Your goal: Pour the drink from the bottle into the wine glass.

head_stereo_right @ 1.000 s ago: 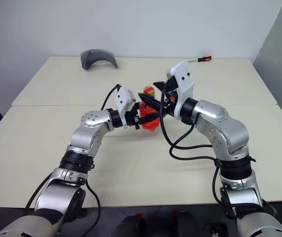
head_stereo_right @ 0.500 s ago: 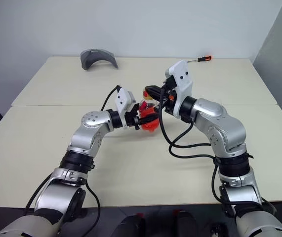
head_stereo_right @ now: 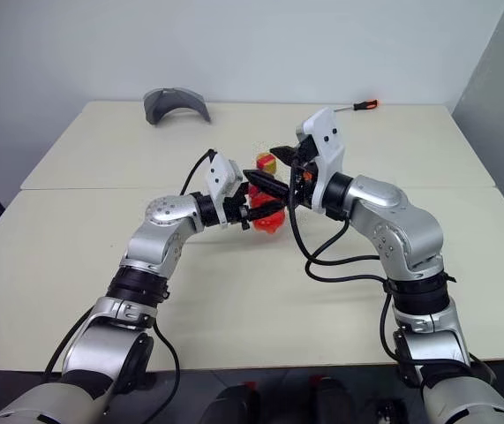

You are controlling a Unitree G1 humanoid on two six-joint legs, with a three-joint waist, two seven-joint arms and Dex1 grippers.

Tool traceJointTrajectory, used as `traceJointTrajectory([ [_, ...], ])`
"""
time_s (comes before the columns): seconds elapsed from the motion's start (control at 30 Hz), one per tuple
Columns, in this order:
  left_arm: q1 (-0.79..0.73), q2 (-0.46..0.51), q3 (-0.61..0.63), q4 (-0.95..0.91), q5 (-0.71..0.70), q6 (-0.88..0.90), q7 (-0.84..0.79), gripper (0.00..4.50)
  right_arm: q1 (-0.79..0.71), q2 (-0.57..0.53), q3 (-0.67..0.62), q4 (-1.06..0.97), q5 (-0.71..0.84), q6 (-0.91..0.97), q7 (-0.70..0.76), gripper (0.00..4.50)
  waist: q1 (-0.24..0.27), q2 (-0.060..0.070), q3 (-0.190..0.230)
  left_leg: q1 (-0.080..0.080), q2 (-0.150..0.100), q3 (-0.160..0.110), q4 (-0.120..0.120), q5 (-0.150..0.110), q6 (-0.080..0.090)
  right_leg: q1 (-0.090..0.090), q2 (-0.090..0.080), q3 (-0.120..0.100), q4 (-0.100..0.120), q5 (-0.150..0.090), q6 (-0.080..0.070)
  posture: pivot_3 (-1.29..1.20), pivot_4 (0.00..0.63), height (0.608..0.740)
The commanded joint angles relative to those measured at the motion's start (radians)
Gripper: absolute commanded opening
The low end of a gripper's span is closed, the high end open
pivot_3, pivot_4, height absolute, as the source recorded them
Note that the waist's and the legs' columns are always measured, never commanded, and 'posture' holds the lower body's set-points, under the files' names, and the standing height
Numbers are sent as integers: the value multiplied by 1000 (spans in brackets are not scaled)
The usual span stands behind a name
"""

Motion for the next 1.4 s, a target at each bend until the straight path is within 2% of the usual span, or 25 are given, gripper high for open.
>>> traceJointTrajectory([
  [0.03,-21,1,16,-32,-6,-29,-3,2174,-24,-1,2,-10,-13,-32,8,3604,0,0,0,0,0,0,0,0,0,0,0,0,0,0,0,0,150,740],
  [0.4,39,7,3,-126,-12,8,-12,2173,-37,49,-38,19,9,-13,-27,3604,0,0,0,0,0,0,0,0,-1,-1,0,0,0,0,0,0,150,740],
  [1.2,29,-4,9,-130,-13,23,13,2080,-34,88,-56,30,9,4,-43,3604,-1,0,0,-2,0,0,0,0,-1,-4,0,1,2,0,0,0,150,740],
  [1.4,34,-11,8,-147,-17,33,21,2079,-55,118,-88,68,17,-2,-75,1602,-1,0,0,-2,0,1,0,0,-1,-4,0,1,2,0,0,0,150,740],
])
